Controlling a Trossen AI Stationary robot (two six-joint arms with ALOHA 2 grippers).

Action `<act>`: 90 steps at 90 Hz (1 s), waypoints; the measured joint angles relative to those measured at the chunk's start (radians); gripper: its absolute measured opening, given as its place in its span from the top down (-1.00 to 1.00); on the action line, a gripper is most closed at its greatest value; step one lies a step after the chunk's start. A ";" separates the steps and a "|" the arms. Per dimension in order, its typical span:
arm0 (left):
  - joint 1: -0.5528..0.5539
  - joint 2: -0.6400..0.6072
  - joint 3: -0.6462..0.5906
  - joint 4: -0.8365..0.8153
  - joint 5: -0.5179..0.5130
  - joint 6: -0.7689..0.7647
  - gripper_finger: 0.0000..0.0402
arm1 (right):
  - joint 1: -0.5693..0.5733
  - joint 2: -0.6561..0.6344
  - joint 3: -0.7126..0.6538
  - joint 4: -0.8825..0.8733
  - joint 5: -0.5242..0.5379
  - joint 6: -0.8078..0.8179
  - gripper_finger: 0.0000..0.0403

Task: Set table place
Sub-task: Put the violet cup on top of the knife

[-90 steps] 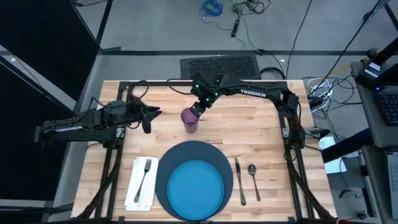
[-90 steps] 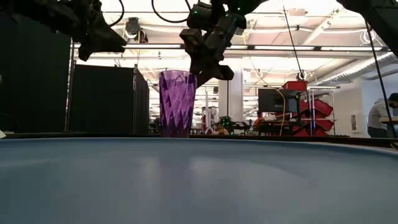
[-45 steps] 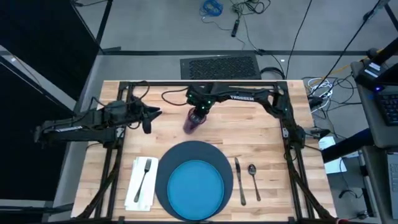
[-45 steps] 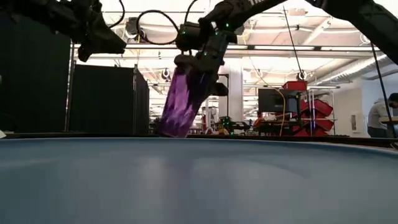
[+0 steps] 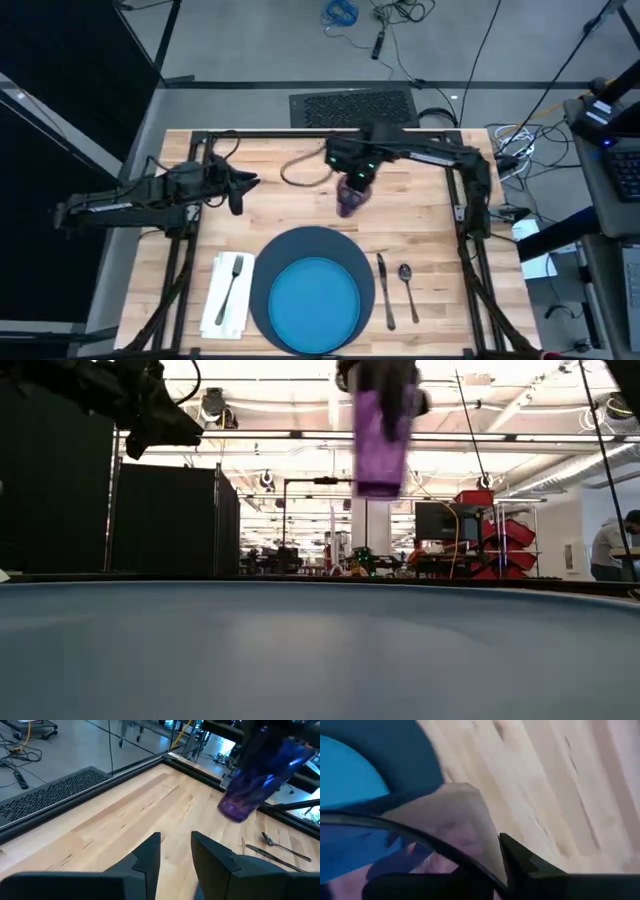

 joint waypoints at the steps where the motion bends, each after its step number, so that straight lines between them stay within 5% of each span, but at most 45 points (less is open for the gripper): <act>1: 0.000 0.000 0.000 0.000 0.001 0.000 0.54 | 0.004 -0.015 -0.023 0.000 0.009 0.013 1.00; 19: 0.000 0.000 0.000 0.009 0.024 0.005 0.54 | 0.061 -0.310 -0.431 0.129 0.017 0.238 1.00; 33: 0.000 0.000 0.000 0.014 0.024 -0.003 0.54 | 0.094 -0.408 -0.645 0.307 -0.014 0.321 1.00; 90: 0.000 0.000 0.000 0.020 0.023 -0.081 0.54 | 0.076 -0.367 -0.799 0.513 -0.013 0.217 1.00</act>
